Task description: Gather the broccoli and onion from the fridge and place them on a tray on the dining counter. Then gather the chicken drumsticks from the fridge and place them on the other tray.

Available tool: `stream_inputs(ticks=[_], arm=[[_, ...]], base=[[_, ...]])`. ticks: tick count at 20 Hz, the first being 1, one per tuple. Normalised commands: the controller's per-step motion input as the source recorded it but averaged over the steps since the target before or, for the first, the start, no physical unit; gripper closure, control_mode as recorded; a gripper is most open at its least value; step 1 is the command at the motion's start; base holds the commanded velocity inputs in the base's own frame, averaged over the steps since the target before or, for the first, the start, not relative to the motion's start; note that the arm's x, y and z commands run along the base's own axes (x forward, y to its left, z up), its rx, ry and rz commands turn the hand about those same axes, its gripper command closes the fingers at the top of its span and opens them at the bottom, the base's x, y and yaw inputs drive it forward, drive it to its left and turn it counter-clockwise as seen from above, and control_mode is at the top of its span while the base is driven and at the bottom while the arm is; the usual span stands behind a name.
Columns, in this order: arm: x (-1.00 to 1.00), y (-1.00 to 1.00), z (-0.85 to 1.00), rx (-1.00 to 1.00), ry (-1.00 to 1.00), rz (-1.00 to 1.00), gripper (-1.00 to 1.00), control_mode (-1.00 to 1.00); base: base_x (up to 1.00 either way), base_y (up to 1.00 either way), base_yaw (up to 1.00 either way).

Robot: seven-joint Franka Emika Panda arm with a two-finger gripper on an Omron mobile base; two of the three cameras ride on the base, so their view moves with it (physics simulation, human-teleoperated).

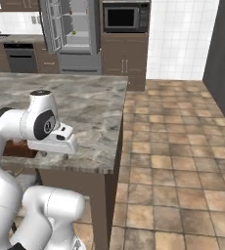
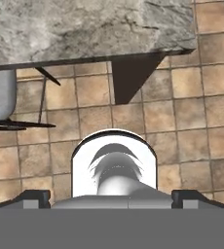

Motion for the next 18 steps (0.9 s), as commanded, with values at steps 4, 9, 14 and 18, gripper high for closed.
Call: stream_inputs(ticks=[4, 9, 14, 18], arm=[[0.00, 0.00, 0.00, 0.00, 0.00, 0.00, -1.00, 1.00], [0.00, 0.00, 0.00, 0.00, 0.00, 0.00, -1.00, 1.00], [0.00, 0.00, 0.00, 0.00, 0.00, 0.00, -1.00, 1.00], [0.00, 0.00, 0.00, 0.00, 0.00, 0.00, -1.00, 1.00]], base=[[-0.07, -1.00, 0.00], [0.04, -1.00, 0.00], [0.61, -1.00, 0.09], [0.97, -1.00, 0.20]])
